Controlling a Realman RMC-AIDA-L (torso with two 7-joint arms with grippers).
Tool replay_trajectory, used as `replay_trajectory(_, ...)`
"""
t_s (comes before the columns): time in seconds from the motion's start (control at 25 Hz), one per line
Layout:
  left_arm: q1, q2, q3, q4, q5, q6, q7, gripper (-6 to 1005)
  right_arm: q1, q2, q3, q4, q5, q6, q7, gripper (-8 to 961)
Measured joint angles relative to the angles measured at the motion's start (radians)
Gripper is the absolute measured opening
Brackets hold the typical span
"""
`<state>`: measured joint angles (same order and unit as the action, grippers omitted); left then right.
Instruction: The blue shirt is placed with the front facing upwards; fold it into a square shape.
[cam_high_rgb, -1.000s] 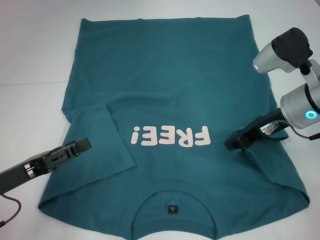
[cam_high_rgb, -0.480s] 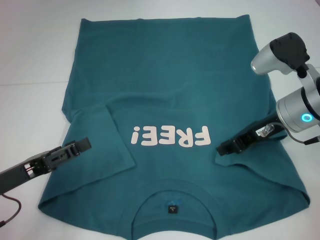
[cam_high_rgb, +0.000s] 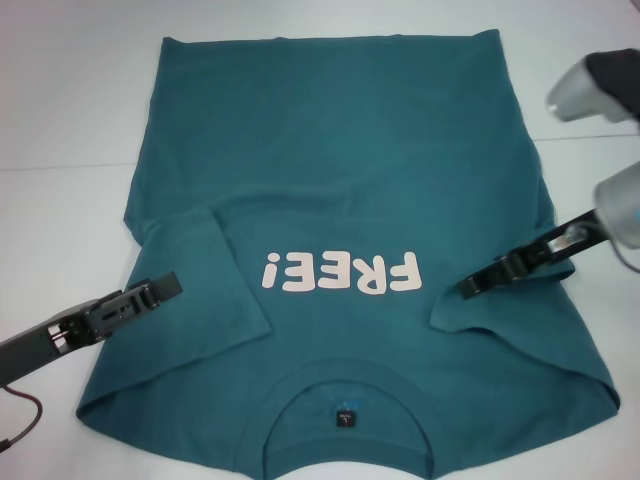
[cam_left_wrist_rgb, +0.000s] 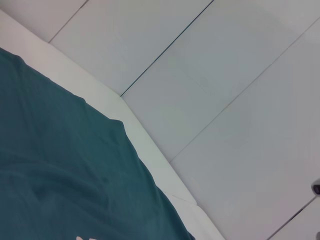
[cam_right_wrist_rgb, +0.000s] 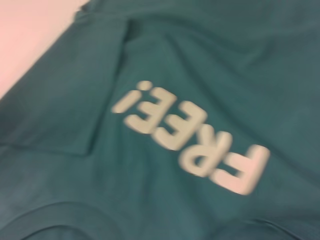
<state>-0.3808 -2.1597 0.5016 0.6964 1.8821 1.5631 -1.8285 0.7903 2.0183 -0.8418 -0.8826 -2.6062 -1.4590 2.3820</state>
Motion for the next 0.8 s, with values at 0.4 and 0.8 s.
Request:
replay_trajectory(0.4, -0.003, 0.001, 0.0, 0.0, -0.001, 0.0, 0.0, 766, -0.071, -0.104, 0.148, 0.005, 0.006, -0.03, 0.197, 615)
replay_trajectory(0.8, -0.007, 0.0, 0.0, -0.001, -0.002, -0.001, 0.0, 765, -0.092, -0.101, 0.149, 0.021, -0.063, 0.069, 0.292, 599)
